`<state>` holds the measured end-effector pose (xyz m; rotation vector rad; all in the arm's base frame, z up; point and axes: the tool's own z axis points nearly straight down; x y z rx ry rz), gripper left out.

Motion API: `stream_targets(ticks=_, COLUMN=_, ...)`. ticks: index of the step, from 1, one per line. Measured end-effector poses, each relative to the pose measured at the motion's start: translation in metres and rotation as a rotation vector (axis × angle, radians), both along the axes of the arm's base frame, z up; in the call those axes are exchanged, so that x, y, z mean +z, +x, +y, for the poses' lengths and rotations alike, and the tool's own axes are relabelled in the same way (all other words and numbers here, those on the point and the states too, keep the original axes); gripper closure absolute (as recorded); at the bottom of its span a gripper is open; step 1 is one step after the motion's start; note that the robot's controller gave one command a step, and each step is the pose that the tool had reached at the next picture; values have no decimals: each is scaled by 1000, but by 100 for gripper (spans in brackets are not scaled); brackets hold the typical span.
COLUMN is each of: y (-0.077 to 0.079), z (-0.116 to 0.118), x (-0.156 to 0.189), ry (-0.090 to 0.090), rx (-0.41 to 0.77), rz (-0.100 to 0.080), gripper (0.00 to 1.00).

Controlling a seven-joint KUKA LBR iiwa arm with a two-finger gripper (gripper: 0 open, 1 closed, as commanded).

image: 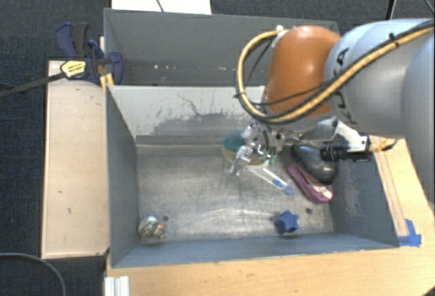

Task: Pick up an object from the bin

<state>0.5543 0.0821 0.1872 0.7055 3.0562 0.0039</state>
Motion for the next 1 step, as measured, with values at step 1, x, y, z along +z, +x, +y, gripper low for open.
stream_targets(ticks=1, y=1, z=0, x=4, ry=-1, rx=4, rz=-1, gripper=100)
